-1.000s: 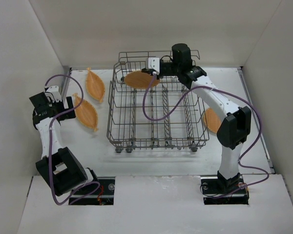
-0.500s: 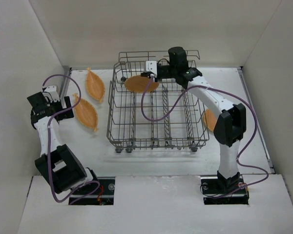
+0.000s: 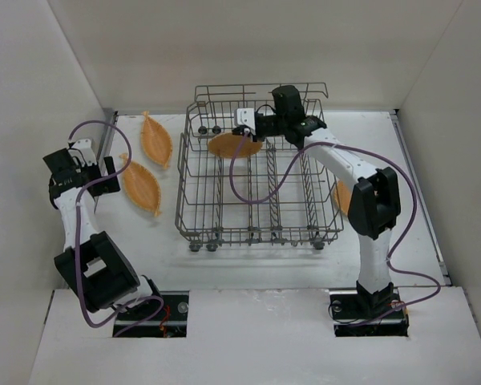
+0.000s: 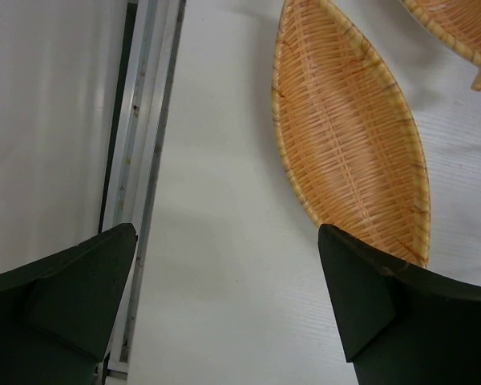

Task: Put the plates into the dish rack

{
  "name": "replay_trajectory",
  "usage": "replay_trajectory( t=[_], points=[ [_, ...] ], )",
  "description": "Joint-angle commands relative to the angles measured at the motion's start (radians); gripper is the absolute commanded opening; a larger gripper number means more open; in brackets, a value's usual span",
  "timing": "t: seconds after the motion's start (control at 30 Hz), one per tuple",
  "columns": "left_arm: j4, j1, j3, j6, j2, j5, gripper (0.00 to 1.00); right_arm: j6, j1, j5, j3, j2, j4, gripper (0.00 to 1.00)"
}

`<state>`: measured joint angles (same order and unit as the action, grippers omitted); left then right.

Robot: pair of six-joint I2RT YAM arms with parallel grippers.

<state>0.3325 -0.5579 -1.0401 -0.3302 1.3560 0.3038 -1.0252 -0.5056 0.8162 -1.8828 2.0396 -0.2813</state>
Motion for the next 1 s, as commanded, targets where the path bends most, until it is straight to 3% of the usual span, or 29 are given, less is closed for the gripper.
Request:
replay_trajectory(
  t=[0.0, 0.13, 0.33, 0.6, 0.97],
  points=[
    [-0.009, -0.006, -0.057, 0.005, 0.003, 0.017, 1.00, -0.018, -0.007, 0.003, 0.007, 0.005, 0.045, 0.03],
    [-0.009, -0.006, -0.074, 0.002, 0.020, 0.017, 1.00, -0.018, -0.007, -0.011, 0.020, 0.005, 0.027, 0.19],
    [-0.016, -0.003, -0.078, 0.005, 0.026, 0.017, 1.00, -0.010, -0.001, -0.055, 0.016, 0.016, 0.025, 0.22],
    [-0.026, 0.003, -0.067, 0.010, 0.015, 0.031, 1.00, -0.001, 0.014, -0.150, -0.033, 0.065, 0.040, 0.42],
    [-0.035, -0.001, -0.032, 0.008, -0.001, 0.051, 1.00, 0.083, 0.029, -0.310, -0.030, 0.065, 0.159, 0.46]
  ],
)
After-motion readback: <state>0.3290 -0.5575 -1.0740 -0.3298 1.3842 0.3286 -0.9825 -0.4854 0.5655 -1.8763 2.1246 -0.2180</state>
